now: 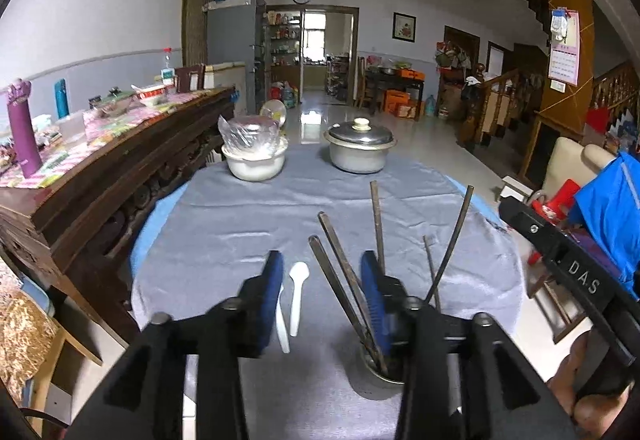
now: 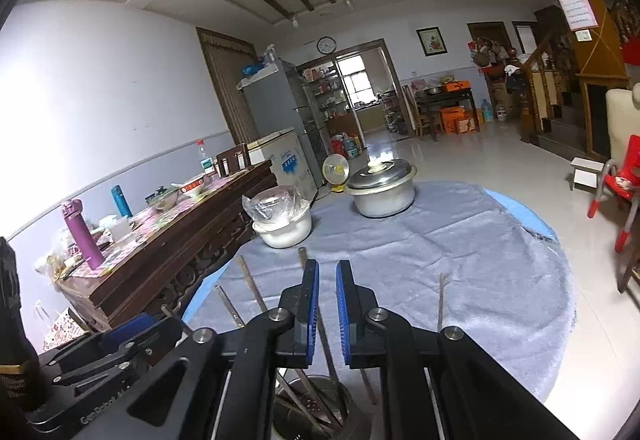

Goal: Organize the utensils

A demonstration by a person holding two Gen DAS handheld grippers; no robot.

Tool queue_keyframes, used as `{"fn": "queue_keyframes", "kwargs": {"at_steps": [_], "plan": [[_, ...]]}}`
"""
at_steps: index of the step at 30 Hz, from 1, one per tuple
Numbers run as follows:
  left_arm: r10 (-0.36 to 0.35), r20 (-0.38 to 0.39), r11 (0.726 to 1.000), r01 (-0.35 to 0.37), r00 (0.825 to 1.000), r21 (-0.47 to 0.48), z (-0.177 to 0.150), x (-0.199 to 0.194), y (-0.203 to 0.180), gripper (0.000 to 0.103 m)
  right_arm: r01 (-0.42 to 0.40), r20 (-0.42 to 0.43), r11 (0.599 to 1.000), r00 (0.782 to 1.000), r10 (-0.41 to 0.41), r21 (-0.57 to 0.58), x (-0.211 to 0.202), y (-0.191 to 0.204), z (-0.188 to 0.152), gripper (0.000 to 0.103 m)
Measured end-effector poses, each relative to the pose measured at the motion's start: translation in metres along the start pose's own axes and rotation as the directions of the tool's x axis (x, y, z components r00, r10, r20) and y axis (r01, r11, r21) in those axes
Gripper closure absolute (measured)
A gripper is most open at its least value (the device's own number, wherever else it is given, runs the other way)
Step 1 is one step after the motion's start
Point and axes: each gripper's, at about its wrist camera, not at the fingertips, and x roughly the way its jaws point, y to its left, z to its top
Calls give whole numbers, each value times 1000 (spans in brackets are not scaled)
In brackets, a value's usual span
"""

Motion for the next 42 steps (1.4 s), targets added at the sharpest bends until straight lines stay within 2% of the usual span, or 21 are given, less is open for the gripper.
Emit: {"fn": "queue_keyframes", "kwargs": {"at_steps": [5,8,10,12,19,42], "plan": [[56,32,998,-57,998,23,1,-9,-2,37,15,-8,1000,1000,-14,21,1,-5,3,92],[89,57,995,-91,994,38,2,-14,-1,33,24,-3,999,1000,-24,36,0,-9,3,77],[102,64,993,-105,993,44,2,-15,0,31,26,7,998,1000,-26,50,-3,-12,3,62],[115,68,992,-118,991,47,2,-17,1,30,30,18,998,999,-31,54,-6,-14,4,56],[147,87,987,-152,985,57,3,-25,6,28,38,31,998,999,-40,52,-9,-15,6,56],[148,76,986,-153,986,59,-4,-27,13,28,66,12,996,998,-67,51,-7,-16,4,56]]}}
